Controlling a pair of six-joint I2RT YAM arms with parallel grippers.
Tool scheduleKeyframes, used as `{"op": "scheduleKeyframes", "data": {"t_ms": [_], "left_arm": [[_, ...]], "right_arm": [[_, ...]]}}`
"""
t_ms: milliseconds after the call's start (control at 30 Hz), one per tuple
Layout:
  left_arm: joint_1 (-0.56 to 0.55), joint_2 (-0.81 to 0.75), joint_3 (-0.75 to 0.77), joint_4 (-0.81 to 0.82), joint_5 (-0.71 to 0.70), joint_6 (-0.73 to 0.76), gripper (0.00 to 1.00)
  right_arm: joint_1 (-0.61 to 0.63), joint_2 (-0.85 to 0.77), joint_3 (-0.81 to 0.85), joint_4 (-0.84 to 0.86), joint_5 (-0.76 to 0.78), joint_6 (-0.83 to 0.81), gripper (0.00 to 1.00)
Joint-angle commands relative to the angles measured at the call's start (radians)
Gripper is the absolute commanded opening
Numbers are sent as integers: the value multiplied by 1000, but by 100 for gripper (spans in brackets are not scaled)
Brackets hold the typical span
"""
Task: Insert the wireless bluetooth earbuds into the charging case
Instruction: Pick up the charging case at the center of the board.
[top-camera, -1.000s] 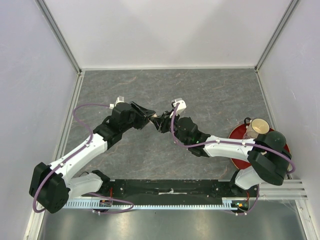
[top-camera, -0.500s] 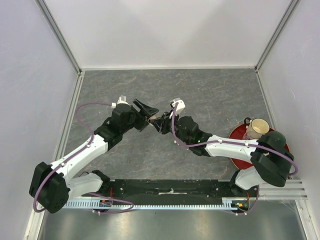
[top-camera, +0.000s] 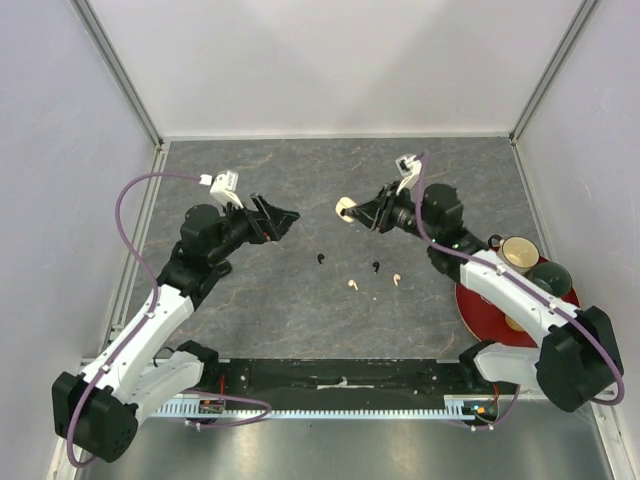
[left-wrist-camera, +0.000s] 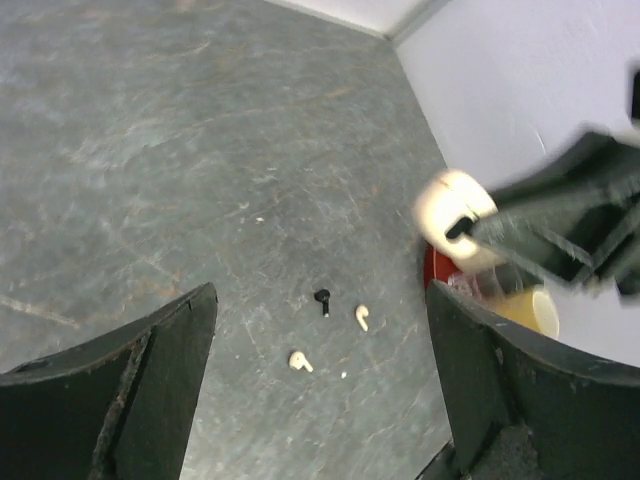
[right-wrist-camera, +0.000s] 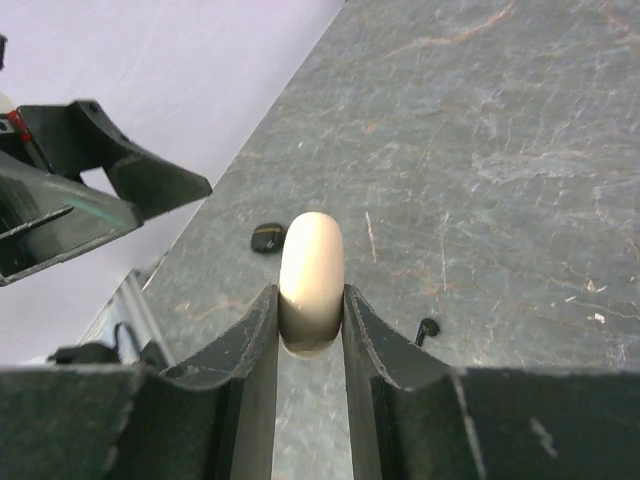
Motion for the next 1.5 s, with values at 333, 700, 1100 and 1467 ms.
{"op": "scheduleKeyframes", "data": {"t_ms": [333,700,1100,1467], "left_arm": [[24,206,57,550,978,177,79],[-13,242,57,570,879,105,75],[-145,292,56,638,736,70,66],[-148,302,53,690,679,33,55]], "right_arm": [[-170,93,204,-211,-755,-20,4],[-170,21,126,-44,-737,104,5],[-167,-34,75,31,-705,149,4],[-166,-55,55,20,-702,143,4]]}}
